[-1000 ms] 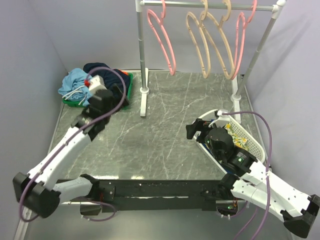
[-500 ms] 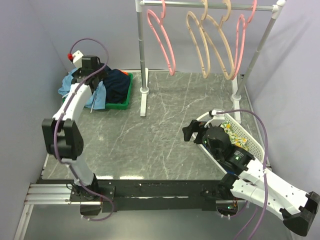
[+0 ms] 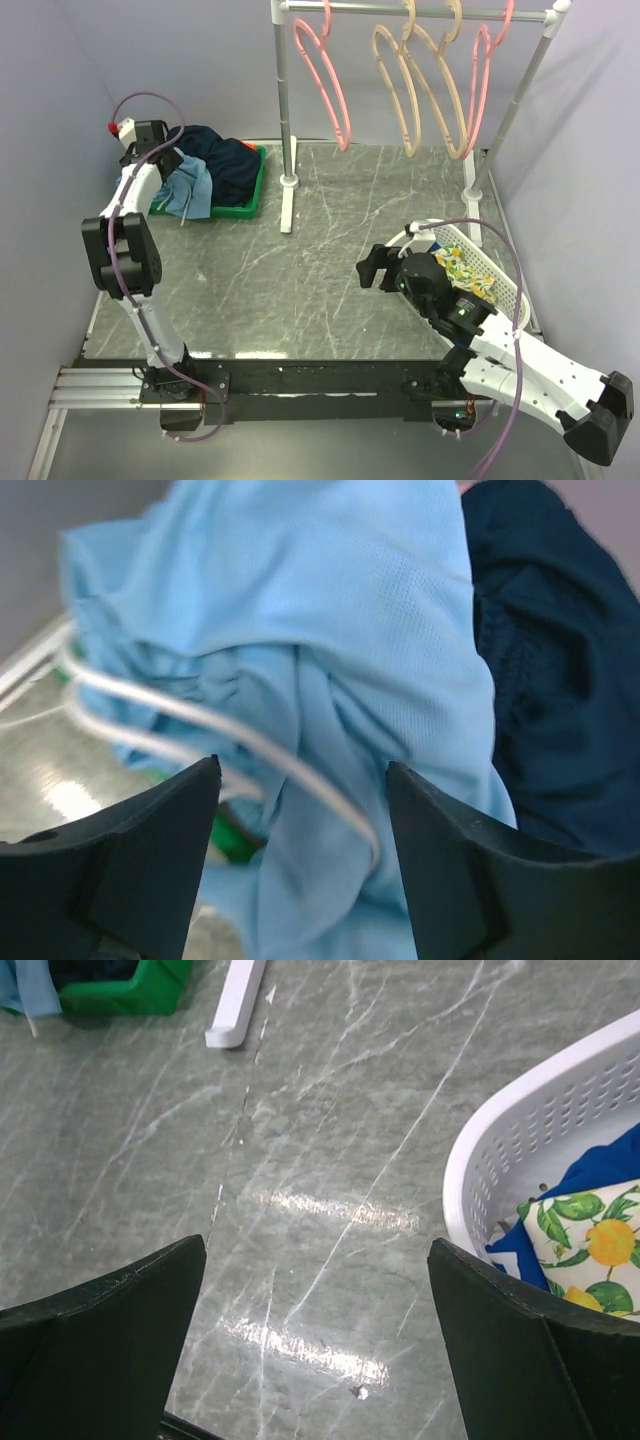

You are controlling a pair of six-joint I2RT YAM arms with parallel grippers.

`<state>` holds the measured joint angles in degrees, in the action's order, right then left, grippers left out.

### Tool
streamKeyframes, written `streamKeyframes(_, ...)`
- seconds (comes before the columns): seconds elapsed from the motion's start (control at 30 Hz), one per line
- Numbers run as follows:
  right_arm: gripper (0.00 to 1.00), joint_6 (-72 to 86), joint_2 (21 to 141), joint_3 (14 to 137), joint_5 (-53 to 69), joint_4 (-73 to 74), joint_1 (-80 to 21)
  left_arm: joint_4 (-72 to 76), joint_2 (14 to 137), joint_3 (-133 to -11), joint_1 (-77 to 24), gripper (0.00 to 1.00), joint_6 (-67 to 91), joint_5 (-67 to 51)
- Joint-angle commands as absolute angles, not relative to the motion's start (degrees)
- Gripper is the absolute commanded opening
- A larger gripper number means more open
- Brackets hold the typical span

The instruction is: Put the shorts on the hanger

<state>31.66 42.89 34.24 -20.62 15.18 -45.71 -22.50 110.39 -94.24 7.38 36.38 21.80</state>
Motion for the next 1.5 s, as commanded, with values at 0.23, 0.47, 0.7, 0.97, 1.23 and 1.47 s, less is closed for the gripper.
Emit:
streamKeyframes(0.23, 1.0, 32.52, 43.95, 33.4, -19.16, 12.13, -45.44, -19.34, 111.1, -98.08, 8.52, 0.2, 36.04, 15.64)
streamKeyframes(0.47, 1.0, 32.61, 44.3, 33.66, -18.72, 12.13, -45.44, -19.6, 101.61, -102.21, 8.61, 0.01, 32.88, 15.03)
streamKeyframes(0.7, 1.0, 32.87, 45.0, 33.84, -18.19, 11.51, -45.44, -18.46, 92.12, -105.46, 8.52, 0.01, 31.2, 11.43)
streamKeyframes(0.97, 1.0, 31.91, 46.93, 36.56, -18.02, 11.77, -45.44, -22.67, 77.99, -104.61, 4.32, 0.01, 32.6, 4.22)
streamKeyframes(1.23, 1.0, 29.88, 45.62, 40.69, -15.12, 13.36, -45.61, -28.55, 58.64, -86.51, -10.52, 0.01, 39.18, 4.57)
streamKeyframes(1.47, 1.0, 29.88, 44.56, 41.04, -10.11, 12.57, -46.05, -27.26, 51.32, -61.02, -30.38, 0.01, 47.19, 6.39)
